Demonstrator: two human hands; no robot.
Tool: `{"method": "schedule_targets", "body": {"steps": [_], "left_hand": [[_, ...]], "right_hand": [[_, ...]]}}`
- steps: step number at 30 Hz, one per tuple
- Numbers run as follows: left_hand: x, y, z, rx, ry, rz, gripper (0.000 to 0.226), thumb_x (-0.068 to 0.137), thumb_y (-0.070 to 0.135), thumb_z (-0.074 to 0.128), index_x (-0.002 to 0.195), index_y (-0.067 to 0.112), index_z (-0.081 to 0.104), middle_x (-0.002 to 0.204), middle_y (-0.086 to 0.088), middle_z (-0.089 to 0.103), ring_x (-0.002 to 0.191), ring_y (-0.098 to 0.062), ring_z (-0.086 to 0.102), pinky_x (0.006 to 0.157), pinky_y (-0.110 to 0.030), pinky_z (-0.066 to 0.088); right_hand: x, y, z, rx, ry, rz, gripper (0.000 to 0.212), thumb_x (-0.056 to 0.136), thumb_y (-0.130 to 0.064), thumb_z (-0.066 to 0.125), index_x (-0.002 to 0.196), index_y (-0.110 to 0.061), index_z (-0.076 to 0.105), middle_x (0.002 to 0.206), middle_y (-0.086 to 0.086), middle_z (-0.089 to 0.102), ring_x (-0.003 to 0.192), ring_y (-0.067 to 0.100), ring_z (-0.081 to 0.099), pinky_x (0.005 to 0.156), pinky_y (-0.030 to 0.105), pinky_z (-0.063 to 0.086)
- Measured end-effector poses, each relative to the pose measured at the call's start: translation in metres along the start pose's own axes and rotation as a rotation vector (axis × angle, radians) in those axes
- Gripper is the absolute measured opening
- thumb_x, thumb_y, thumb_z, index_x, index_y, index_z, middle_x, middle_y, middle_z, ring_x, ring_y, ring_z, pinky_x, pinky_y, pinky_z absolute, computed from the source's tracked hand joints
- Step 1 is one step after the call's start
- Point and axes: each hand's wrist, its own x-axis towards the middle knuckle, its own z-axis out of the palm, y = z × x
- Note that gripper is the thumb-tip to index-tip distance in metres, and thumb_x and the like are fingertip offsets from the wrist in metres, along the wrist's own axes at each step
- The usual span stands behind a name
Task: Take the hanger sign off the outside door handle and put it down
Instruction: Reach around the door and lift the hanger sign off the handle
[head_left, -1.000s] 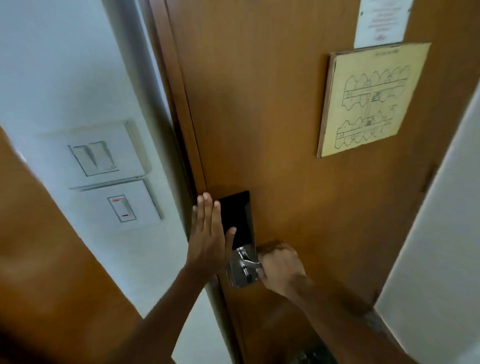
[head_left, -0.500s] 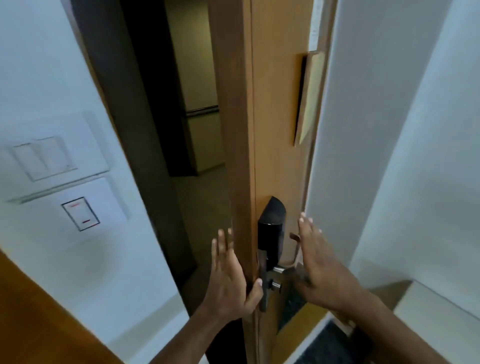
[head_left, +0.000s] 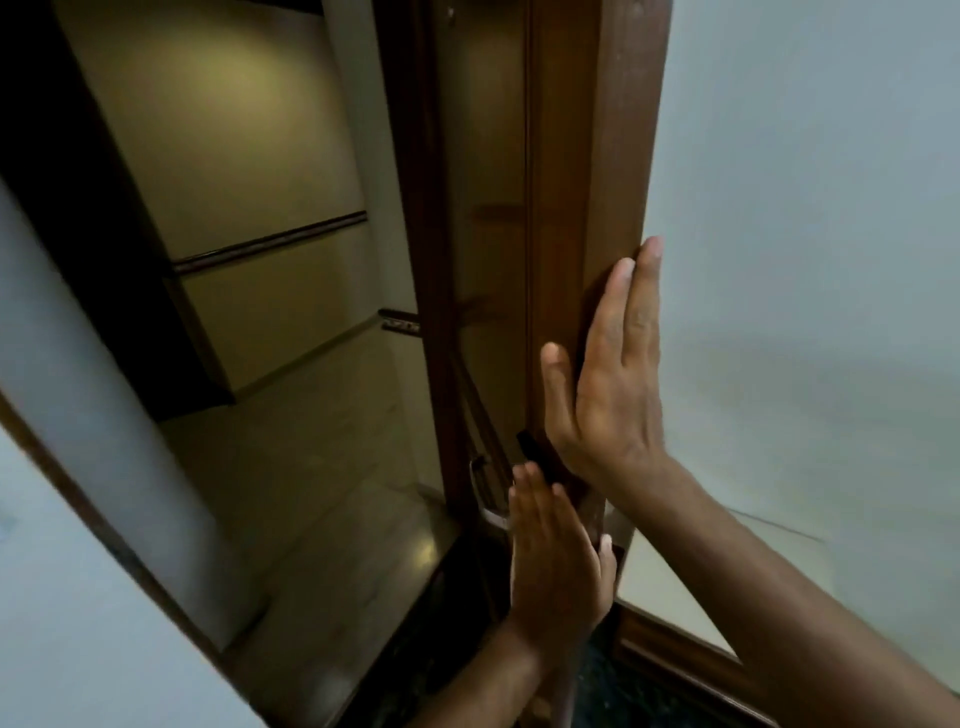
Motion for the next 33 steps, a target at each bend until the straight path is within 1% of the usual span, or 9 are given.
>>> {"method": "schedule_targets", "body": {"steps": [4, 9, 12, 14, 16, 21, 29, 31, 33], "left_hand": [[0.017, -0.02, -0.004, -0.072, -0.092, 0.109, 0.099, 0.092, 0.053, 0.043, 0.156, 0.003, -0.014, 0.165, -0.024, -0.015, 0.153, -0.041, -0.006, 0.123, -0.049, -0.004], [0.028, -0.067, 0.013, -0.014, -0.184, -0.451, 0.078, 0.097, 0.039, 0.045, 0.155, 0.001, 0.009, 0.165, -0.024, 0.011, 0.153, -0.035, 0.0, 0.122, -0.056, 0.014], [0.032, -0.06, 0.055, -0.023, -0.511, -0.419, 0.058, 0.095, 0.025, 0.057, 0.147, 0.009, 0.038, 0.157, -0.018, 0.037, 0.147, -0.03, 0.03, 0.12, -0.04, 0.029], [0.039, -0.042, 0.076, -0.224, -0.686, -0.487, 0.043, 0.096, 0.023, 0.057, 0.138, 0.019, 0.047, 0.143, -0.007, 0.053, 0.124, -0.014, 0.055, 0.095, -0.018, 0.047], [0.046, -0.024, 0.095, -0.352, -0.775, -0.52, 0.041, 0.097, 0.023, 0.056, 0.137, 0.021, 0.048, 0.136, -0.002, 0.057, 0.12, -0.015, 0.059, 0.085, -0.019, 0.05], [0.051, -0.001, 0.125, -0.458, -0.662, -0.686, 0.025, 0.101, 0.019, 0.05, 0.124, 0.016, 0.055, 0.125, -0.009, 0.067, 0.112, -0.022, 0.065, 0.086, -0.034, 0.057], [0.076, -0.024, 0.14, -0.589, -0.684, -0.712, 0.034, 0.102, 0.007, 0.041, 0.112, 0.039, 0.051, 0.085, 0.003, 0.063, 0.059, -0.004, 0.061, 0.044, -0.013, 0.047], [0.09, -0.029, 0.143, -0.686, -0.675, -0.776, 0.032, 0.104, 0.004, 0.036, 0.123, 0.018, 0.056, 0.09, -0.004, 0.063, 0.069, -0.011, 0.058, 0.047, -0.011, 0.048], [0.105, -0.035, 0.147, -0.771, -0.67, -0.862, 0.03, 0.103, -0.001, 0.034, 0.123, 0.0, 0.057, 0.111, -0.015, 0.064, 0.094, -0.023, 0.063, 0.072, -0.014, 0.053]], "right_hand": [[0.006, 0.046, -0.017, -0.108, 0.069, 0.001, 0.07, 0.101, -0.02, 0.053, 0.146, 0.019, 0.014, 0.153, 0.05, 0.01, 0.148, 0.059, 0.008, 0.123, 0.065, 0.015], [0.013, 0.099, -0.04, -0.222, 0.094, 0.005, 0.076, 0.099, -0.03, 0.05, 0.145, 0.02, 0.016, 0.153, 0.049, 0.012, 0.147, 0.059, 0.008, 0.123, 0.066, 0.011], [0.017, 0.127, -0.05, -0.273, 0.081, 0.006, 0.08, 0.098, -0.035, 0.048, 0.146, 0.02, 0.016, 0.154, 0.048, 0.011, 0.15, 0.053, 0.003, 0.123, 0.067, 0.01], [0.019, 0.142, -0.057, -0.295, 0.058, 0.005, 0.083, 0.096, -0.037, 0.049, 0.146, 0.018, 0.013, 0.154, 0.047, 0.009, 0.151, 0.044, -0.002, 0.124, 0.066, 0.008], [0.021, 0.154, -0.062, -0.309, 0.036, 0.003, 0.086, 0.096, -0.039, 0.051, 0.146, 0.017, 0.011, 0.154, 0.046, 0.007, 0.151, 0.041, -0.005, 0.124, 0.065, 0.007], [0.027, 0.181, -0.071, -0.345, 0.021, 0.011, 0.089, 0.097, -0.043, 0.049, 0.147, 0.017, 0.006, 0.155, 0.04, 0.004, 0.151, 0.04, -0.005, 0.121, 0.069, 0.014], [0.032, 0.203, -0.075, -0.342, 0.048, 0.01, 0.084, 0.101, -0.045, 0.043, 0.144, 0.018, 0.009, 0.151, 0.052, 0.008, 0.15, 0.044, -0.001, 0.124, 0.064, 0.014], [0.032, 0.207, -0.075, -0.351, 0.047, -0.002, 0.084, 0.1, -0.044, 0.044, 0.143, 0.019, 0.009, 0.15, 0.054, 0.008, 0.149, 0.051, 0.002, 0.124, 0.063, 0.012], [0.032, 0.206, -0.076, -0.358, 0.045, -0.009, 0.084, 0.1, -0.044, 0.044, 0.143, 0.019, 0.009, 0.15, 0.054, 0.008, 0.148, 0.057, 0.005, 0.125, 0.063, 0.012]]}}
